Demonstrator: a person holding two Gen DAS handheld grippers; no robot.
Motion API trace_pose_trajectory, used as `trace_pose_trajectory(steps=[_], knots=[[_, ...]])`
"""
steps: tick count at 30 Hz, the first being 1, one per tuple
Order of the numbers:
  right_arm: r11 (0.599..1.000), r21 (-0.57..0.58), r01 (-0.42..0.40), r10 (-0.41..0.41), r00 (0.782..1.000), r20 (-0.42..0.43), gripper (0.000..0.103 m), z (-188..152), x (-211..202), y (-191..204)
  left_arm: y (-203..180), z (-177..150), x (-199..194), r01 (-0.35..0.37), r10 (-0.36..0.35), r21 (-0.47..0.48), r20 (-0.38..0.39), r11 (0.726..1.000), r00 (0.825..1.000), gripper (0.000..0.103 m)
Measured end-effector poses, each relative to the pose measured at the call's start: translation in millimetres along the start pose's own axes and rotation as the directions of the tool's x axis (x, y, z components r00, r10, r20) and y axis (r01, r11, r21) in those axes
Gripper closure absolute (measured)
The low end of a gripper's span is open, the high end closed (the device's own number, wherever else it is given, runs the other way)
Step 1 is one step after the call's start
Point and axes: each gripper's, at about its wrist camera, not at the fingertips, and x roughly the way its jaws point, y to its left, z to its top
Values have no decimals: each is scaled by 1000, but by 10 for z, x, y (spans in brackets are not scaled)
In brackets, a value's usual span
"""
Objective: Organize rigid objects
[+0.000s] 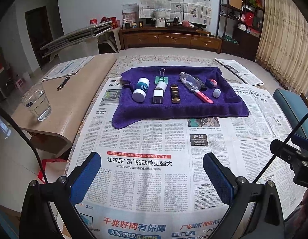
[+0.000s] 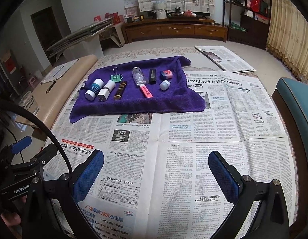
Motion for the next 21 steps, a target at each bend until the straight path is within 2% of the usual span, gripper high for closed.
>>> trace_pose_trajectory(steps=[21], knots=[[1000,-14,13,-13,1000,-3,0,-25,-69,18,-31,17,-94,12,-12,8,16,1000,1000,0]])
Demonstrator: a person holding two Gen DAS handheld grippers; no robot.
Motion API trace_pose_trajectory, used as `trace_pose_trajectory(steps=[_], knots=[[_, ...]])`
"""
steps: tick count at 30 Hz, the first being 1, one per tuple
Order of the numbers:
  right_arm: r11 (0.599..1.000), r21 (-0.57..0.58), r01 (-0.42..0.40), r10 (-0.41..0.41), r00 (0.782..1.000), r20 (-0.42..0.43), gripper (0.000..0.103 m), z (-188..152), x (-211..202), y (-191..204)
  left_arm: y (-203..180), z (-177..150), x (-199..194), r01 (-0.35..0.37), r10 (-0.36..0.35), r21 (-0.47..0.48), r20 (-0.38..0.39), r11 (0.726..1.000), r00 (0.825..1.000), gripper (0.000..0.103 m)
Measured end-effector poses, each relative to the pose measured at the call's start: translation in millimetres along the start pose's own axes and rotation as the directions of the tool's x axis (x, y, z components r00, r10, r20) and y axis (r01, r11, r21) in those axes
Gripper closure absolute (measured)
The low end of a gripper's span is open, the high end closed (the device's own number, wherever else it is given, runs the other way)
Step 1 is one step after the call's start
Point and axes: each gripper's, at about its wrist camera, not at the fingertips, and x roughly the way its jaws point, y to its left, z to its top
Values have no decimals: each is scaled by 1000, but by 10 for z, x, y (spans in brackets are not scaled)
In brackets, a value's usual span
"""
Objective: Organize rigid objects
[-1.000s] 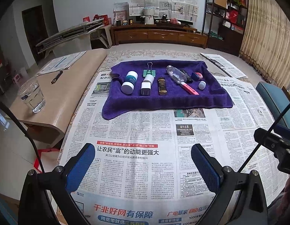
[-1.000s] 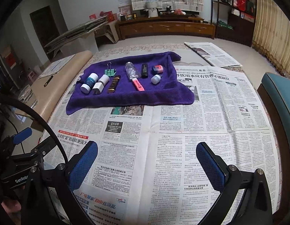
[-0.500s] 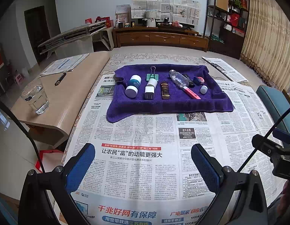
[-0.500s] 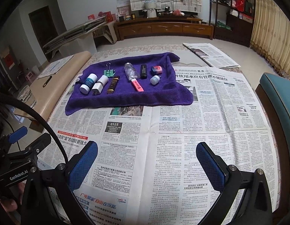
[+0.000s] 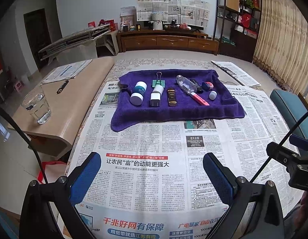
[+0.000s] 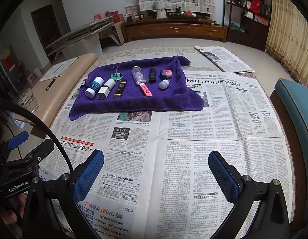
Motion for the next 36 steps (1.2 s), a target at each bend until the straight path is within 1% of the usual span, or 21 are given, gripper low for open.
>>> trace_pose_trajectory(steps=[15,36], knots=[[1000,0,5,-5,1000,9,0,-2,-61,-9,15,-10,26,-4,4,-3,-11,1000,1000,0],[1000,1,15,-15,1000,8,0,8,-80,-30,-23,-15,22,12,-12,6,-12,1000,1000,0]])
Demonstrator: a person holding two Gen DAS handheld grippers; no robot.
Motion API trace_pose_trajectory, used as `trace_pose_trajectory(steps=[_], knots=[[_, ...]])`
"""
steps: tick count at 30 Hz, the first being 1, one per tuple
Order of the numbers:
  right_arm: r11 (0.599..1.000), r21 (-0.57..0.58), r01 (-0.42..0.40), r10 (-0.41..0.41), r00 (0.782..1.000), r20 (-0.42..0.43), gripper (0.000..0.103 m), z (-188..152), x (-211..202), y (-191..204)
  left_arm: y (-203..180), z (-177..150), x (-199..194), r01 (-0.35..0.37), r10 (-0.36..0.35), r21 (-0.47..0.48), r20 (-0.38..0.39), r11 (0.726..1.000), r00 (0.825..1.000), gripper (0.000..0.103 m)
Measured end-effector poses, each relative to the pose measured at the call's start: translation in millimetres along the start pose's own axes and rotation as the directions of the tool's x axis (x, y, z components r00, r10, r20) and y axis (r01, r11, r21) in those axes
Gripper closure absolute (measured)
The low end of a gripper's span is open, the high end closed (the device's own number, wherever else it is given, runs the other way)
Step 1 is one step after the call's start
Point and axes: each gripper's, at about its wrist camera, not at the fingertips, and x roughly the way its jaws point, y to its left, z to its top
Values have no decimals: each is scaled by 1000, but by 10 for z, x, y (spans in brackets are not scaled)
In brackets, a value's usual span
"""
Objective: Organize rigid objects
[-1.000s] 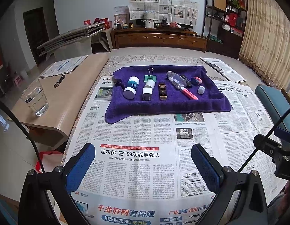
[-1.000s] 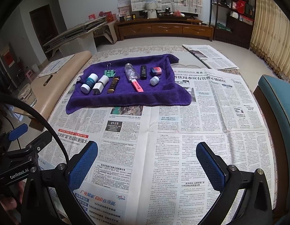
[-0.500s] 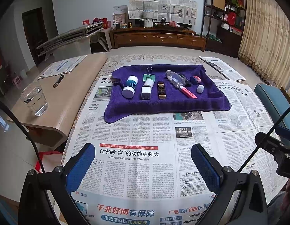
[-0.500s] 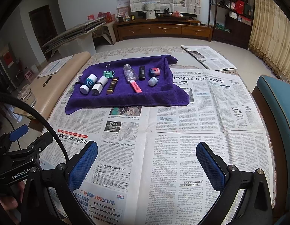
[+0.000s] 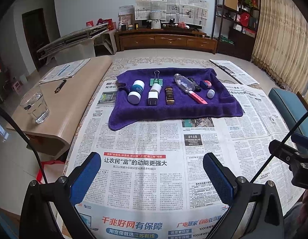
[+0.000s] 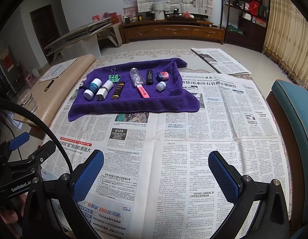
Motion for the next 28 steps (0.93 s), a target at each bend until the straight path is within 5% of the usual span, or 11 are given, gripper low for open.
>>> trace_pose_trajectory(steps=[20,28], knots=[[1000,0,5,-5,1000,-3,0,-15,4,-31,-27,-6,5,19,-19,-4,-10,1000,1000,0],[1000,2,7,-7,1000,-7,0,-23,26,-43,16,-8,-52,95,-94,-40,34,995,995,0]])
